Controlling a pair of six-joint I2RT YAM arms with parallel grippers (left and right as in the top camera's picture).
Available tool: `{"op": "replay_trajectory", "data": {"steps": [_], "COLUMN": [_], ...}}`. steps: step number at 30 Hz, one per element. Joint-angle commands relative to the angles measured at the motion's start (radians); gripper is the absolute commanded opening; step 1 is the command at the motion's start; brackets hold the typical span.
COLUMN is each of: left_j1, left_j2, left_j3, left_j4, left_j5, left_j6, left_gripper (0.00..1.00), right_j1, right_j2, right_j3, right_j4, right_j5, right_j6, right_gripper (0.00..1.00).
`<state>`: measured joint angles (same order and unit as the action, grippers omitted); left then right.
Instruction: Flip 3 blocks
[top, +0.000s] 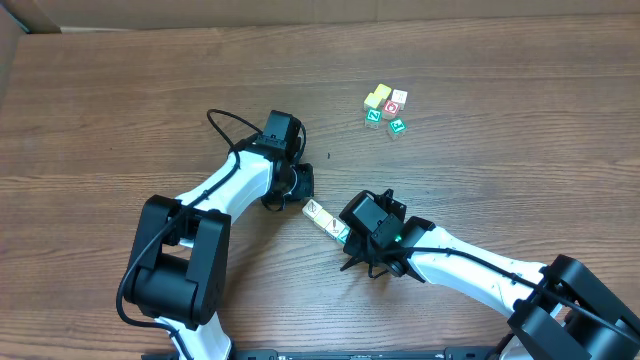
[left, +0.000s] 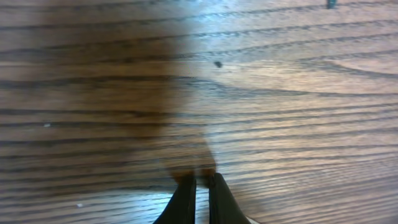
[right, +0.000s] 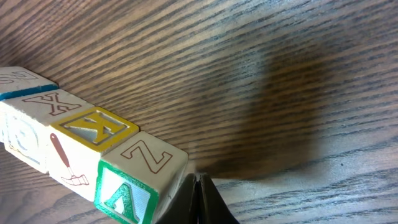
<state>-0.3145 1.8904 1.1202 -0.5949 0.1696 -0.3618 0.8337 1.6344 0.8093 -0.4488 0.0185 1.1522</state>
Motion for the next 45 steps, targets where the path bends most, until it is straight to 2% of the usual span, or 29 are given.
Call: {"op": "replay_trajectory", "data": {"steps": [1,24,45], "left_j1": [-0.008,-0.008,-0.008], "left_j2": [0.069,0.069,0.069], "left_j3": [-0.021,-0.021,-0.021], "left_j4": [-0.018,-0.080,-0.050], "left_j5": [0.043,0.042,0.042], "left_j6": [0.026,0.045,0.048], "left_gripper": [0.04,0.04,0.04], "right_j1": [0.003,0.035,0.036], "right_j2": [0.000,0.029,0.037], "right_j3": [-0.003,-0.004,-0.004], "right_j4": [0.004,0.040,0.094], "right_j5": [0.018,0.074,-0.017], "right_j6": [0.008,0.008,0.008], "right_gripper": [0.04,0.04,0.04]}}
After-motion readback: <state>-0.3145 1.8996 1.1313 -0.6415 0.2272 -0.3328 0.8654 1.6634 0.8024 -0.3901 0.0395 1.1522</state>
